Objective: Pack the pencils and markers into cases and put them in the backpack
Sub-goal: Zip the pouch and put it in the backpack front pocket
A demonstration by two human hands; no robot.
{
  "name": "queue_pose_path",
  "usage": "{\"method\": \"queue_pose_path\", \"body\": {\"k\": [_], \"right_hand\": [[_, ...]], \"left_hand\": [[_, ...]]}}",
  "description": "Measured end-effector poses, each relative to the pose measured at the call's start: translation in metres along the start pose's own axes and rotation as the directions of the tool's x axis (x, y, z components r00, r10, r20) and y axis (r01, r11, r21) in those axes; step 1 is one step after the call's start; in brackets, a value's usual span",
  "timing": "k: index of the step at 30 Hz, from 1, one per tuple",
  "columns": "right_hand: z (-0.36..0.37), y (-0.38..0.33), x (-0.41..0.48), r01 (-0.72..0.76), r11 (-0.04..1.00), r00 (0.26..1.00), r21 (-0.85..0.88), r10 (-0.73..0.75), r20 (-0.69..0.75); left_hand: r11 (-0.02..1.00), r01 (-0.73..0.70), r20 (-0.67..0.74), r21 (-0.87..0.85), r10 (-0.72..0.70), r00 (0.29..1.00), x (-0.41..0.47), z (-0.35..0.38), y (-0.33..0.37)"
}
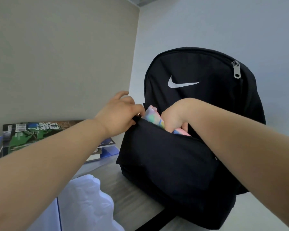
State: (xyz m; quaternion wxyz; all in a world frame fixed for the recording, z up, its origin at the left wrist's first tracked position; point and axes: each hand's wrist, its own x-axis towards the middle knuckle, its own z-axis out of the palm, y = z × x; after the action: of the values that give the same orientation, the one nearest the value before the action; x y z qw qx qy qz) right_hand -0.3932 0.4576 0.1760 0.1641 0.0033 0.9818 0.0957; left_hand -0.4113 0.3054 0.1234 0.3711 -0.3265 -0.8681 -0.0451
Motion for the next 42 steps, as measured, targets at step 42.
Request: {"method": "queue_pose_path", "body": {"k": [42], "right_hand": [[0.087, 0.026, -0.009, 0.252, 0.902, 0.933, 0.351, -0.13, -0.334]], "left_hand": [[0.946, -0.318, -0.03, 0.059, 0.32, 0.947, -0.044, 0.037, 0.046]]}}
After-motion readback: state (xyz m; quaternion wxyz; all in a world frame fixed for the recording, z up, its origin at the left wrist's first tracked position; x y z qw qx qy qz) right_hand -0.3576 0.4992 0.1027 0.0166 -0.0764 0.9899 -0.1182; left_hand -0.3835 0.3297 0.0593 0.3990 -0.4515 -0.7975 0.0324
